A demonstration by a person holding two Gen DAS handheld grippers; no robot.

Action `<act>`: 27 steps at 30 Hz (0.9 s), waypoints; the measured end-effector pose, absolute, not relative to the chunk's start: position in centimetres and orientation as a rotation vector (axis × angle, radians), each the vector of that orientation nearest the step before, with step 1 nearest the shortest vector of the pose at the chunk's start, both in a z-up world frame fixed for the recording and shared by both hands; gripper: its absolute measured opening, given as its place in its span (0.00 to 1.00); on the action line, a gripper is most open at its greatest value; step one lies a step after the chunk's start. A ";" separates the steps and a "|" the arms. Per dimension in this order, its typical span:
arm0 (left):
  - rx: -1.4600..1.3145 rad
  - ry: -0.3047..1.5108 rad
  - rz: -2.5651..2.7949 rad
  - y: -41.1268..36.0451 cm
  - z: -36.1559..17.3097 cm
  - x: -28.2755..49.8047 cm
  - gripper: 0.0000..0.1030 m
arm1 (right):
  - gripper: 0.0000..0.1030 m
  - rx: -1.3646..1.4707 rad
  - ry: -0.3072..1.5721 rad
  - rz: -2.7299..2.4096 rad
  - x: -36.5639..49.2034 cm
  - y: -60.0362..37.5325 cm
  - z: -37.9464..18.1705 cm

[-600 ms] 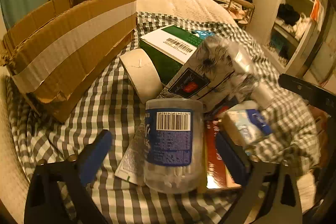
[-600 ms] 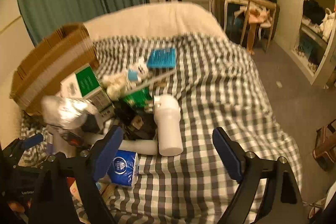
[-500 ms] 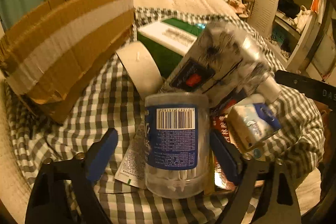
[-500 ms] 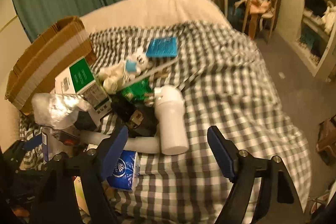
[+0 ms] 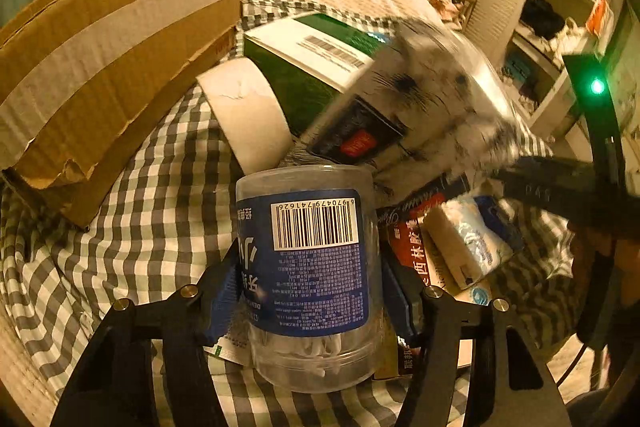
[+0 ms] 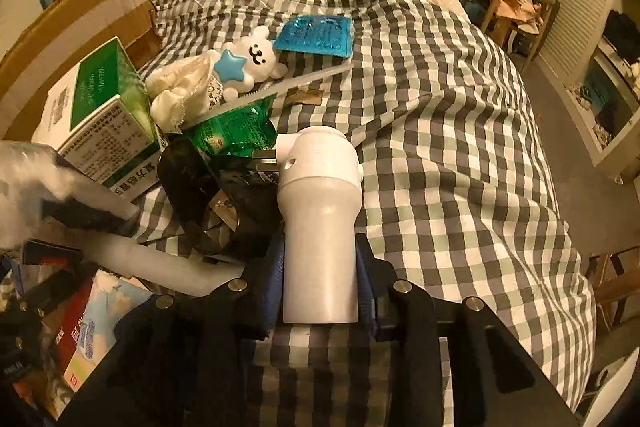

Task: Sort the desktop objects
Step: 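Carry the clear swab canister into the box with the left tool while the right carries the white bottle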

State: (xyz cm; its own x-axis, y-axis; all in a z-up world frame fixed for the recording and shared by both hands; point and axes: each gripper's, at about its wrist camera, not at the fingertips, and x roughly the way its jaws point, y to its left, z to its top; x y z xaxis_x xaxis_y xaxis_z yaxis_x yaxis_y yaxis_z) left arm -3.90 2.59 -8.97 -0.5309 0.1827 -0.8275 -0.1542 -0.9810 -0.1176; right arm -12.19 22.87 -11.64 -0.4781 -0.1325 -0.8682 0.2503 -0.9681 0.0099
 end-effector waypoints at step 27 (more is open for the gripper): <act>-1.088 -0.238 2.784 -2.3 -0.3 -2.8 0.62 | 0.57 1.346 -0.133 -2.632 -6.8 24.7 -4.9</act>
State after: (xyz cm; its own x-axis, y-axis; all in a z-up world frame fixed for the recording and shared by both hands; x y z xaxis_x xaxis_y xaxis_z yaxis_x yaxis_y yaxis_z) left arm -2.78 -2.26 -0.31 -0.7278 0.1897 -0.6591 -0.0750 -0.9772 -0.1984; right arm -6.82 24.73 -4.86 -0.5733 -0.2016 -0.7942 0.1206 -0.9795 0.1616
